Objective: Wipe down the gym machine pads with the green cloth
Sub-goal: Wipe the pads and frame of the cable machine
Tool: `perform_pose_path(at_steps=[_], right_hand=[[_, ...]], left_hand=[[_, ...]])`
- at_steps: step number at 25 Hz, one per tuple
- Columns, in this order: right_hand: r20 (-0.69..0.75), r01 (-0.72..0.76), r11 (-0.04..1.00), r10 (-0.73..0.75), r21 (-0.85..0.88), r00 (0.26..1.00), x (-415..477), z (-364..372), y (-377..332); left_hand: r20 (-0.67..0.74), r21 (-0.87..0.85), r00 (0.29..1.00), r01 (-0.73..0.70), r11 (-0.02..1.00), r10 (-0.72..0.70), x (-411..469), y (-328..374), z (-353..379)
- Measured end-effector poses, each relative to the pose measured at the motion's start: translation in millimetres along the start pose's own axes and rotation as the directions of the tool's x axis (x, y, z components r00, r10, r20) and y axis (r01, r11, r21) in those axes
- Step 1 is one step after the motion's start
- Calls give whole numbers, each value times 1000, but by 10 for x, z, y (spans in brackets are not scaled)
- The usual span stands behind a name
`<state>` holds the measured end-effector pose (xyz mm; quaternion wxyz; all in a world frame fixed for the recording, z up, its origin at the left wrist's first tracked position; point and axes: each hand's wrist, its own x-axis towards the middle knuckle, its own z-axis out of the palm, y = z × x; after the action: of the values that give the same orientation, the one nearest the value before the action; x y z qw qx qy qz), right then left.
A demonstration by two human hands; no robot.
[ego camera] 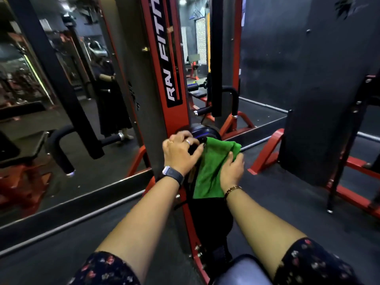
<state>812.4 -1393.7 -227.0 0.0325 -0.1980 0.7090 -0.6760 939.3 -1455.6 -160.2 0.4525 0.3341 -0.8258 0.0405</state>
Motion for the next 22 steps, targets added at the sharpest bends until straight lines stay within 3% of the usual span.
perform_pose_path(at_steps=[4,8,13,16,19,22], right_hand=[[-3,25,997,-25,77,1000,131,201,26],[15,94,991,-96,92,995,172,281,115],[-35,365,928,-369,-77,929,38,291,130],[-15,403,889,-416,-215,909,-63,292,118],[175,465,803,-431,-374,885,-293,261,218],[361,566,689,-439,-453,823,-376,270,286]], left_hand=[[150,-216,985,-48,975,82,603,-350,-40],[383,-357,904,-45,933,190,720,-304,177],[384,-435,897,-34,900,220,646,-369,272],[404,-395,881,-77,915,248,622,-381,268],[387,-351,841,-245,904,378,571,-421,232],[415,-327,715,-459,826,562,622,-534,170]])
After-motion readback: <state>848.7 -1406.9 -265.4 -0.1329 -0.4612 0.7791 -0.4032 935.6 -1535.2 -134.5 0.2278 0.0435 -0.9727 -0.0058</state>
